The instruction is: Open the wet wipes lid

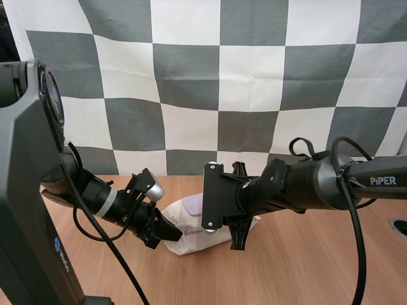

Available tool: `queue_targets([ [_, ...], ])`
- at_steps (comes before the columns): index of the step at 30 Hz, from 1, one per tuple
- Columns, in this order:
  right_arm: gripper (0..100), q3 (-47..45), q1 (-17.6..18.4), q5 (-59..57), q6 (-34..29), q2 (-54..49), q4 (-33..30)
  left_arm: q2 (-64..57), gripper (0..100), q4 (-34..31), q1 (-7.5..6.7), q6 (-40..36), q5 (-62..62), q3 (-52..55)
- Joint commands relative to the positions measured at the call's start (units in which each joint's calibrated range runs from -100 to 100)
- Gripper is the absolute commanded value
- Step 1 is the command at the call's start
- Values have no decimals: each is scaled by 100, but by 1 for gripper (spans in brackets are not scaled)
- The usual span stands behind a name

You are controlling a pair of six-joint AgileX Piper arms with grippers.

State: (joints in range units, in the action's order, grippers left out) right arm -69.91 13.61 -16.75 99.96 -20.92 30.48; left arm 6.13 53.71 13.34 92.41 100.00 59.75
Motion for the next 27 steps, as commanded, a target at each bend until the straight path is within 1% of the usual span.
queue_targets([
  [1,45,4,-2,10,4,7,-2,8,0,2,2,97,0,4],
  [3,43,4,-2,10,4,7,9,8,0,2,2,97,0,4],
  [8,43,4,6,-52,4,7,95,8,0,2,2,97,0,4],
  [12,43,4,108,-71,4,7,355,8,0,13,2,97,0,4],
  [15,43,4,194,-27,4,7,354,8,0,13,2,97,0,4],
  [20,43,4,199,380,4,7,354,8,0,13,2,97,0,4],
  [23,43,4,199,395,4,7,354,8,0,13,2,97,0,4],
  [25,40,4,199,416,4,7,354,8,0,13,2,97,0,4],
  [27,34,4,199,415,4,7,354,8,0,13,2,97,0,4],
])
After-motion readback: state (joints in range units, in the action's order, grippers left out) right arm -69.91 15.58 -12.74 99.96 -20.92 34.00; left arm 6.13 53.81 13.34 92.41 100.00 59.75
